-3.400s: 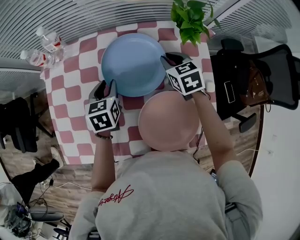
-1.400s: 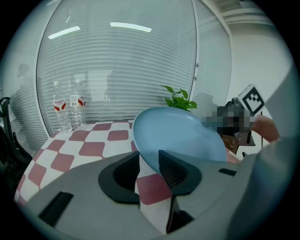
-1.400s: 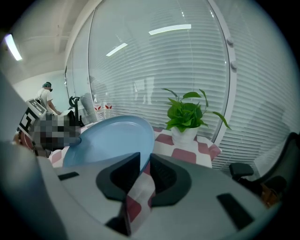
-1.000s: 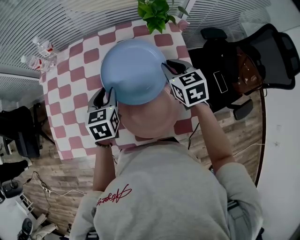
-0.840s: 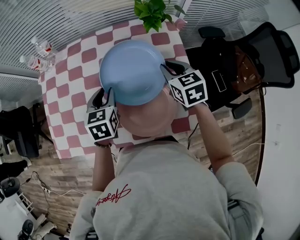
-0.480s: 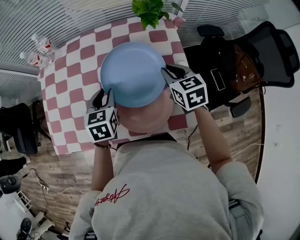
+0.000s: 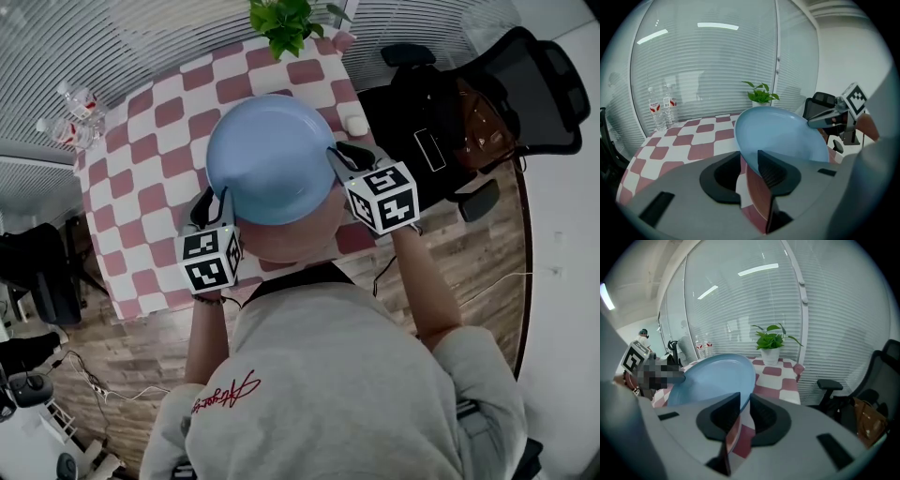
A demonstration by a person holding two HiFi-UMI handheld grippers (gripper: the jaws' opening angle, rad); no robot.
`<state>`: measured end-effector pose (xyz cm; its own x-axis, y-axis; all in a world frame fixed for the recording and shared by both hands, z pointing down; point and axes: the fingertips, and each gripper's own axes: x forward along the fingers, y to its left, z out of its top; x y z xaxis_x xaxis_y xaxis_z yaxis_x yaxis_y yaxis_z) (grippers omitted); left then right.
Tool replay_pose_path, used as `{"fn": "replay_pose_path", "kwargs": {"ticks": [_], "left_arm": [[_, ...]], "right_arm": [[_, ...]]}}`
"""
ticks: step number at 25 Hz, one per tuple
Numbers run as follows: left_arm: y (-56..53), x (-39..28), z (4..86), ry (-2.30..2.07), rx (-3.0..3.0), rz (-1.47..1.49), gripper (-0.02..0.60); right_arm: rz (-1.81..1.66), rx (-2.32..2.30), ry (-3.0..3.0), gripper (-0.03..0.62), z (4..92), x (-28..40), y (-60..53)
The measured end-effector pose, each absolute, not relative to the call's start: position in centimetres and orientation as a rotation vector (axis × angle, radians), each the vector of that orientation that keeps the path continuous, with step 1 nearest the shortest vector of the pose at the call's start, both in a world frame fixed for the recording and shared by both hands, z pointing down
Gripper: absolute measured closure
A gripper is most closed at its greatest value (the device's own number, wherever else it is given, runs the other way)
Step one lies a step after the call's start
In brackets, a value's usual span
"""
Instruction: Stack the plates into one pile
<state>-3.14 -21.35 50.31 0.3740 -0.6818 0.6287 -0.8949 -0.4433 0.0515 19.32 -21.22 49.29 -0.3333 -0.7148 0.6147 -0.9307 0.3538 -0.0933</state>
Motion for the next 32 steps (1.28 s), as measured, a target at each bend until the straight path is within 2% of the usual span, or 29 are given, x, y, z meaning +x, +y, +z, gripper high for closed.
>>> {"fn": "replay_pose_path", "kwargs": {"ticks": [32], "left_arm": [[-15.7, -3.9, 51.2, -1.233, 2.338, 0.842, 0.465]], "right_arm": [[0.657, 1.55, -2.025, 0.522, 50.3, 18.3, -11.9]]}}
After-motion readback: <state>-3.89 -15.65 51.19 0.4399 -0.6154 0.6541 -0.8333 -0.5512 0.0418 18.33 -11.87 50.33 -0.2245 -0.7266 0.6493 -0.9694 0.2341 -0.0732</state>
